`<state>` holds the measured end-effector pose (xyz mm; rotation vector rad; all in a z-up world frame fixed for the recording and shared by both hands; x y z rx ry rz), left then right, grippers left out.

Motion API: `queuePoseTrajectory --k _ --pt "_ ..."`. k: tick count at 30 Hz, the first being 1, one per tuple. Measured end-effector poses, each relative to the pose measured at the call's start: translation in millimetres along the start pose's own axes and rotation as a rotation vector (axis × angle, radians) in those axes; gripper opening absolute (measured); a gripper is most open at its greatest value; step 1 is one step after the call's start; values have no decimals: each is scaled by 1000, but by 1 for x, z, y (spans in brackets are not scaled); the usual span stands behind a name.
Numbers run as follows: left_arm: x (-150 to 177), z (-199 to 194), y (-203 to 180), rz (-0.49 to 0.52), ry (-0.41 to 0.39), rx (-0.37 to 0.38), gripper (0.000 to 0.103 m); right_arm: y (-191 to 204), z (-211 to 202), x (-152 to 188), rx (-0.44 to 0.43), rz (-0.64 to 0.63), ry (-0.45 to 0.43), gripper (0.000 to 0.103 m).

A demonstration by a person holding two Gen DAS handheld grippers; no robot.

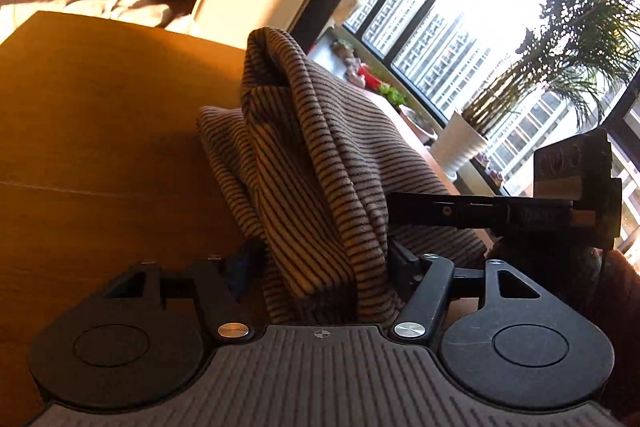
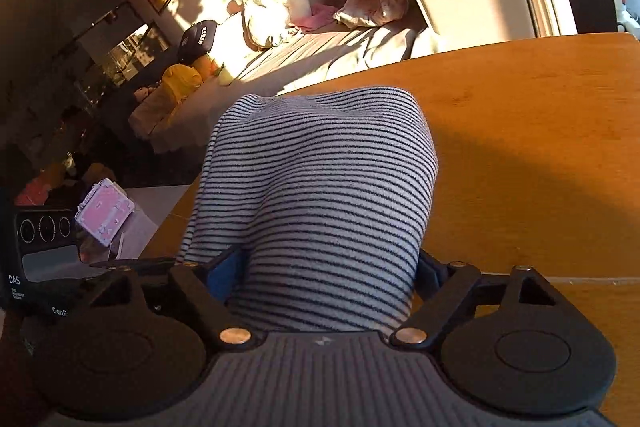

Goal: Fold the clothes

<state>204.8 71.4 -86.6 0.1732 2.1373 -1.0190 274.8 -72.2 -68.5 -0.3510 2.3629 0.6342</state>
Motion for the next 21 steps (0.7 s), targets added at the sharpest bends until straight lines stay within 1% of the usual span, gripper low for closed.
queuePoseTrajectory --k 2,4,8,13,16,18,20,21 --pt "-4 -7 9 -12 -21 -11 67 11 12 -10 -3 -32 -5 83" --pt "-10 -15 19 -19 -42 -37 67 22 27 -22 -11 -57 -9 83" --pt "-27 -35 46 -42 -85 -99 67 48 65 -47 -51 -94 -11 83" --pt "-43 -57 75 -66 -130 -154 67 73 104 -70 -99 -114 -21 83" --pt "-53 -64 91 -80 -150 -167 68 82 122 -80 -115 -117 -31 84" --pt "-58 -64 98 -92 -160 -161 69 83 131 -86 -115 -109 -33 84" --pt "-64 -62 103 -94 -164 -160 69 82 139 -92 -107 -111 -40 88" --pt "-66 -62 104 -95 -159 -161 69 81 140 -94 -98 -117 -42 93"
Point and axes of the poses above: each gripper's, at about its wrist camera, not at the fingertips, and z roughly the way its jaws point, y to its left, x to its underside, the point moved 10 cm from there along z, roughly the way its jaws point, and after that the axes turned 14 degrees about x, right-handed, at the moved point
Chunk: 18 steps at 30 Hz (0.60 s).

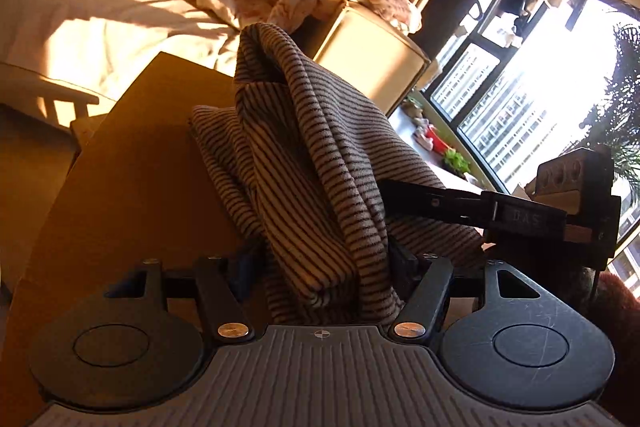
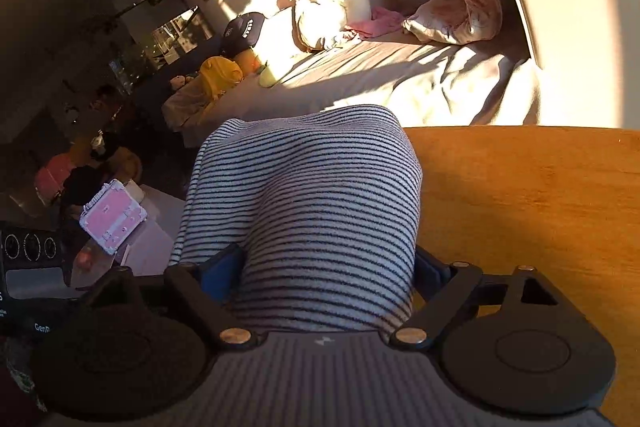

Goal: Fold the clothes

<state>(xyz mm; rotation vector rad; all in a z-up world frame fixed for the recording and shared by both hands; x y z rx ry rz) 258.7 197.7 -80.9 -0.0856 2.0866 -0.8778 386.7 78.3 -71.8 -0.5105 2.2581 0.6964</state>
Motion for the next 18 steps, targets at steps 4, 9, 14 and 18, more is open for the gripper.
queuePoseTrajectory --k 4,9,14,18 --pt "-13 -17 -12 88 -20 -41 68 -6 -15 0 45 -46 -22 100" --pt "-58 -42 -51 295 -154 -58 69 -5 -52 4 144 -180 -142 96" --pt "-75 3 -45 208 -74 62 69 30 -84 8 108 -272 -205 67" --pt "-70 20 -3 56 -66 82 61 72 -85 26 22 -332 -158 67"
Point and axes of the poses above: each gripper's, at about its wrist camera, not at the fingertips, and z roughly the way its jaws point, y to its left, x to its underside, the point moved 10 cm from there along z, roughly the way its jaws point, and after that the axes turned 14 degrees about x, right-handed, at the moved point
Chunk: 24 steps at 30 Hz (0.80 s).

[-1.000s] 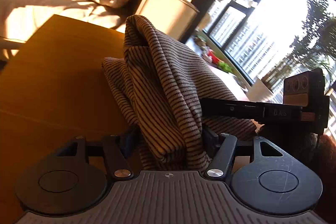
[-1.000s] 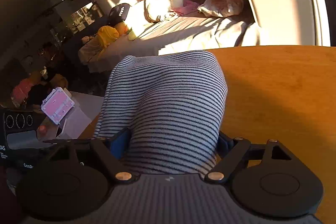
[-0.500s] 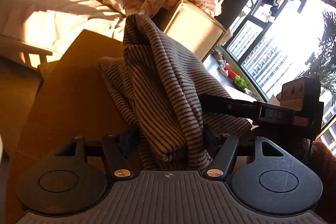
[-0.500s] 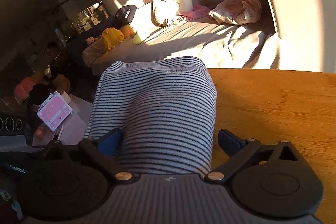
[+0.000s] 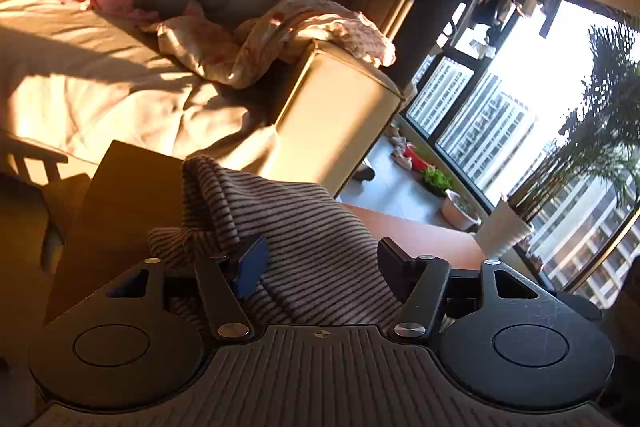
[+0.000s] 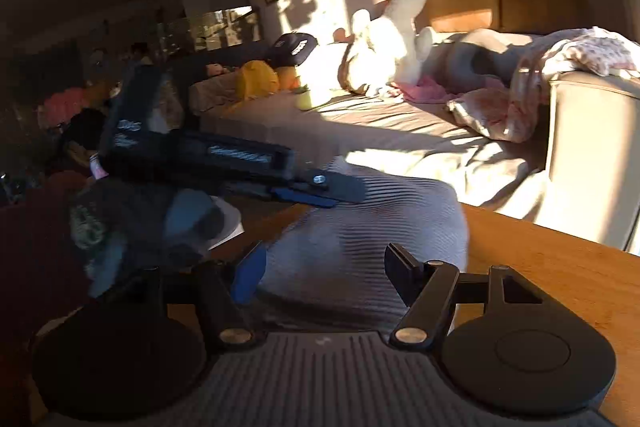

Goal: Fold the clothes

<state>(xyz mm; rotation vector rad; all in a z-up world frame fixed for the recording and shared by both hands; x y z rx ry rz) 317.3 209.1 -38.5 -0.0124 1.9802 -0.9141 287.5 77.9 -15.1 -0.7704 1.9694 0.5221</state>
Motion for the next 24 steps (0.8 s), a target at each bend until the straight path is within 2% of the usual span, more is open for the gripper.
queuePoseTrajectory --k 2,3,5,6,8,10,13,16,19,20,21,22,23,24 --pt "0 -2 8 -38 -15 13 56 19 14 17 -23 -62 64 68" --pt "0 -3 10 -49 -18 15 56 26 23 27 -8 -108 84 69" --pt "-1 -2 11 -41 -16 6 55 35 27 31 30 -189 67 71" --pt "-1 -1 10 -35 -17 4 55 36 22 26 17 -171 69 72" --pt "-1 -1 10 -30 -22 6 56 21 11 18 25 -81 64 72" --pt "-1 0 9 -25 -27 7 56 -3 -1 11 55 43 53 84" --pt "-1 -1 10 -29 -38 21 56 -41 -17 2 103 230 42 92" --pt "0 -2 12 -44 -46 35 56 -75 0 25 136 413 114 92" --pt "3 -5 12 -50 -42 44 56 -79 17 44 114 493 144 92" --pt "4 -7 13 -51 -40 46 56 -76 20 43 93 501 124 90" --pt "5 -8 12 -52 -38 47 56 -71 23 41 51 514 141 74" --pt "6 -9 13 -50 -38 46 56 -67 25 36 19 518 149 63" --pt "6 -10 14 -47 -39 39 56 -64 21 26 21 491 129 60" --pt "7 -11 15 -43 -42 32 56 -60 17 15 23 449 101 50"
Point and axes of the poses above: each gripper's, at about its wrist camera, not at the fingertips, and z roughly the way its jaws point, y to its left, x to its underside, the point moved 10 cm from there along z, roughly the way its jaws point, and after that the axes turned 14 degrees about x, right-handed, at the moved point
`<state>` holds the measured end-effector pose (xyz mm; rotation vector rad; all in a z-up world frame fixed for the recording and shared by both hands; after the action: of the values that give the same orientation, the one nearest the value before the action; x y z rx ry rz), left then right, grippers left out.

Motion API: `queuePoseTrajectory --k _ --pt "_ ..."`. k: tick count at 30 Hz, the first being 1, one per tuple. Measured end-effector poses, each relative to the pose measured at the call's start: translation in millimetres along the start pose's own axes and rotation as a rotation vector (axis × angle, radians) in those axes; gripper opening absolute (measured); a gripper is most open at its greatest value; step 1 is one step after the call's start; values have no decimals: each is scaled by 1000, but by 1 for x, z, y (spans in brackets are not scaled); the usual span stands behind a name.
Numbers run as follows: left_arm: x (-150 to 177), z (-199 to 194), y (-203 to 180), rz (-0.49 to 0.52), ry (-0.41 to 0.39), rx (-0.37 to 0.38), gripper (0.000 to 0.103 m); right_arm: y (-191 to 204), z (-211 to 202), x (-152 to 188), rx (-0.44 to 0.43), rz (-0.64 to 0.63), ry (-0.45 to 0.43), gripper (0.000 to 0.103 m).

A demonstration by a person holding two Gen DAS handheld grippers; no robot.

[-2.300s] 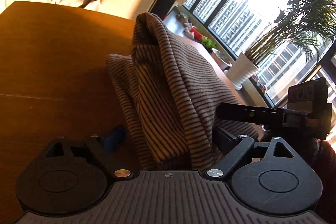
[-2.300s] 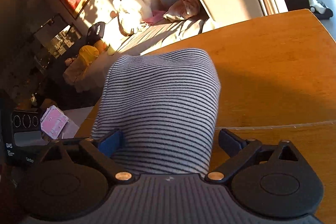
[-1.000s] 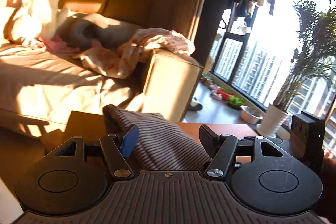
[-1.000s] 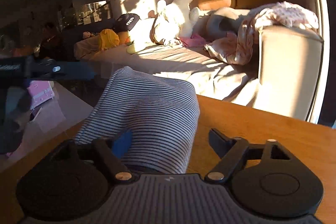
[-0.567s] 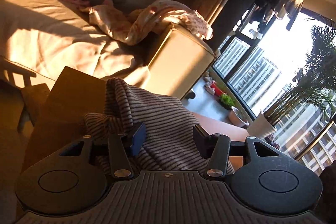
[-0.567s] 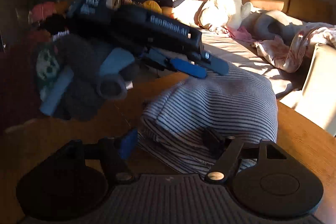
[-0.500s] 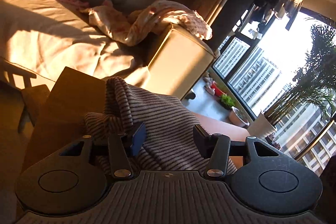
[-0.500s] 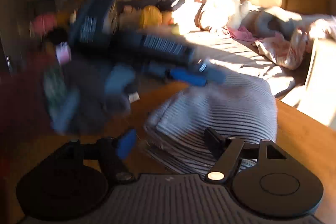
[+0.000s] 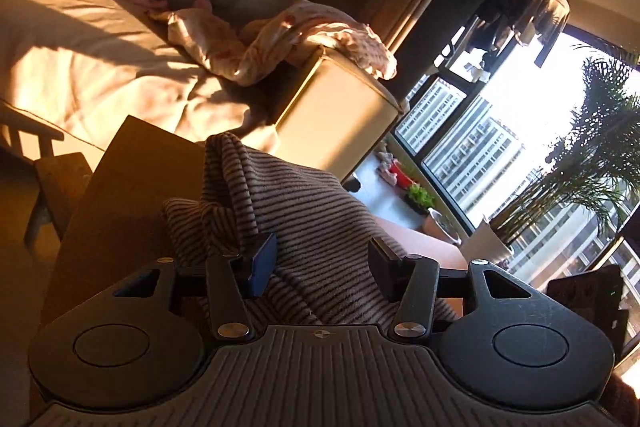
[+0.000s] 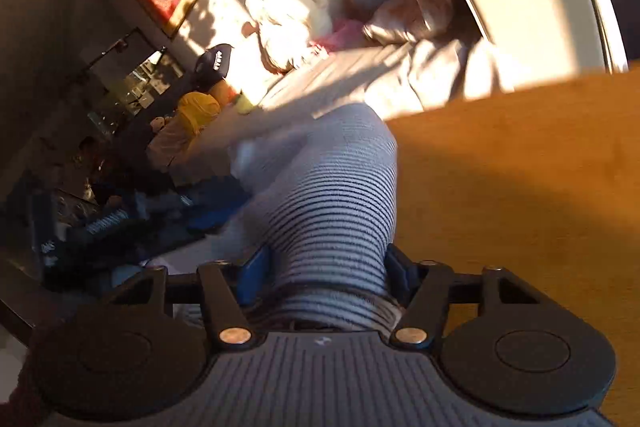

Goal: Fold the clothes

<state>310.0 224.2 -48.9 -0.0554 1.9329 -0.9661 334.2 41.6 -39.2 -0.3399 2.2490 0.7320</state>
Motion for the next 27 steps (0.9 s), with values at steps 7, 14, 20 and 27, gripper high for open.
queuePoseTrajectory --k 7,14,20,27 --pt "1 3 1 -10 -24 22 57 5 10 -12 181 -297 -32 49" --pt "-6 -12 -21 78 -33 -5 67 -13 16 1 183 -254 -48 50" --pt "-29 -11 -40 187 -55 -23 74 -4 13 -8 240 -376 -83 58" --pt "-48 1 -29 143 -97 37 61 60 -16 -7 169 -540 -226 61"
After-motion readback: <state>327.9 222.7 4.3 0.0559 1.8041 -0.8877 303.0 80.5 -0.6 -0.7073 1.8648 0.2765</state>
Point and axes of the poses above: each gripper's, at about its wrist camera, not at the fingertips, and z roughly the way its jaws point, y to its left, x to its underside, the point moved 10 cm from there along z, roughly the way its jaws point, and after that the axes turned 14 degrees about x, right-handed, at the moved point
